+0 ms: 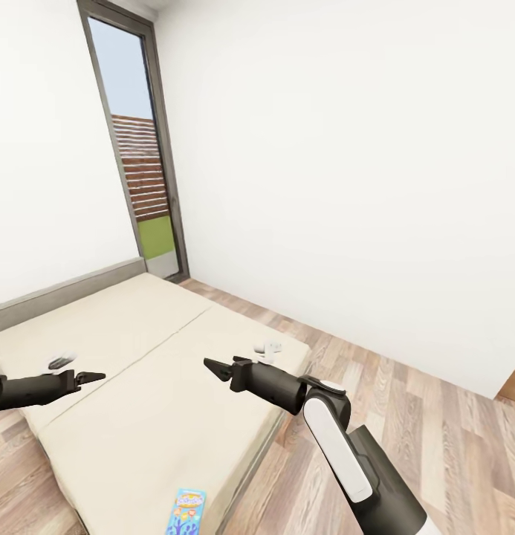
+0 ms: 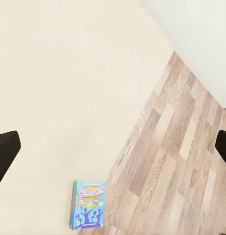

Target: Put all the toys in the child's room - the three board games (two on the bed and one on the table), the two jigsaw puzzles on the table, and the tennis ball on the table - inside the toy box on the table in the child's room.

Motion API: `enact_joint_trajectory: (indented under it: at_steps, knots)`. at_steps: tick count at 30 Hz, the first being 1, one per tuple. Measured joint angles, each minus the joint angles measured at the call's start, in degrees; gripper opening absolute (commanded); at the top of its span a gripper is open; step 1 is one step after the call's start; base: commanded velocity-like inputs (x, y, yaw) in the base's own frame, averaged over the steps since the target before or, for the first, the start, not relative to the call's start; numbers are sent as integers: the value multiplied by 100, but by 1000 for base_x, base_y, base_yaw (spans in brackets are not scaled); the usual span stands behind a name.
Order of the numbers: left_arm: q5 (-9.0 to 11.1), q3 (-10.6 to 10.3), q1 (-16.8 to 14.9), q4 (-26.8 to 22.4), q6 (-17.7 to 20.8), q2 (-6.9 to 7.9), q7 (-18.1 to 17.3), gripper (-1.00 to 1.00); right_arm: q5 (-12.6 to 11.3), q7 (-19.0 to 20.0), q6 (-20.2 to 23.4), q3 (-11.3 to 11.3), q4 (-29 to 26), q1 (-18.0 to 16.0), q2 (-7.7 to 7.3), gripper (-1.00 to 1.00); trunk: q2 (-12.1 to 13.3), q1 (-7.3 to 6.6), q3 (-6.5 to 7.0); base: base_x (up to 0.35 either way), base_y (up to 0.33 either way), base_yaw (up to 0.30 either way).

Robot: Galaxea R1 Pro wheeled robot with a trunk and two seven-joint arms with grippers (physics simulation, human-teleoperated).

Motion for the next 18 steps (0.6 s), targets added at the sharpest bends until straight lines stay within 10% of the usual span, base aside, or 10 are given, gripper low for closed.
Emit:
enact_joint_trajectory:
  at_steps: [18]
  knots:
    - [-3,-1,0,1,-6,-47,1,100,-1,2,4,0,-3,-1,0,100,1,-1,0,37,-43,25]
